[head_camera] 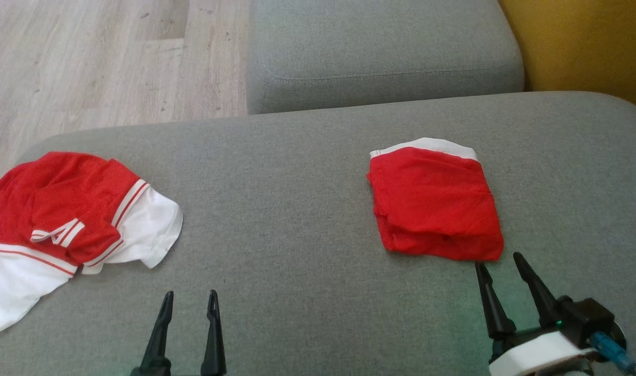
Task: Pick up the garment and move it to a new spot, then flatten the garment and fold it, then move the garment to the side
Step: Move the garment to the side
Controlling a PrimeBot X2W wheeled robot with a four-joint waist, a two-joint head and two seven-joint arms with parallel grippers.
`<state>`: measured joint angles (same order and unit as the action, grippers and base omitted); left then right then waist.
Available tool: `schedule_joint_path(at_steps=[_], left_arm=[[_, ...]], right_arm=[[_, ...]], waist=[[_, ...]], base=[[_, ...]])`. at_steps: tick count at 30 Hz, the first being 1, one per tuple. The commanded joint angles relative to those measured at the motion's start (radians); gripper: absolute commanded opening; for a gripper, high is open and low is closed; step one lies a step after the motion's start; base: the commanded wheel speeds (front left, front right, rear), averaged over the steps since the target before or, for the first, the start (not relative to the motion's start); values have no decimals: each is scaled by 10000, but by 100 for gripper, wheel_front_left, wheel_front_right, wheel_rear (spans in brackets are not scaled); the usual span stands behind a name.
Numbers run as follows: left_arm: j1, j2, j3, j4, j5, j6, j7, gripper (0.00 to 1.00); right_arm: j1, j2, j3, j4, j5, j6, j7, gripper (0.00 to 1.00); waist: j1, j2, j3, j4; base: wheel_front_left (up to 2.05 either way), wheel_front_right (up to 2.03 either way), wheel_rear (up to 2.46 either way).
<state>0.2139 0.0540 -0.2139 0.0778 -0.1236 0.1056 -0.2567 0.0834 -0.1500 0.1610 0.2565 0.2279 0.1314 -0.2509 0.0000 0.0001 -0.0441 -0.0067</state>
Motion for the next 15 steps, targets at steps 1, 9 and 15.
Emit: schedule_joint_path(at_steps=[1, 9, 15], left_arm=[[-236, -37, 325, -268, 57, 13, -51, 100], [-202, -37, 250, -243, 45, 22, -51, 100], [-230, -37, 180, -257, 27, 29, -51, 100]], right_arm=[[-130, -55, 160, -345, -52, -7, -108, 100], [-103, -59, 130, -361, -120, -7, -108, 100], [-156, -175, 129, -377, -151, -7, -108, 100]], waist=[[0, -1, 9, 2], [0, -1, 34, 19], [0, -1, 166, 41]], base=[[0, 0, 0], [0, 0, 0], [0, 0, 0]])
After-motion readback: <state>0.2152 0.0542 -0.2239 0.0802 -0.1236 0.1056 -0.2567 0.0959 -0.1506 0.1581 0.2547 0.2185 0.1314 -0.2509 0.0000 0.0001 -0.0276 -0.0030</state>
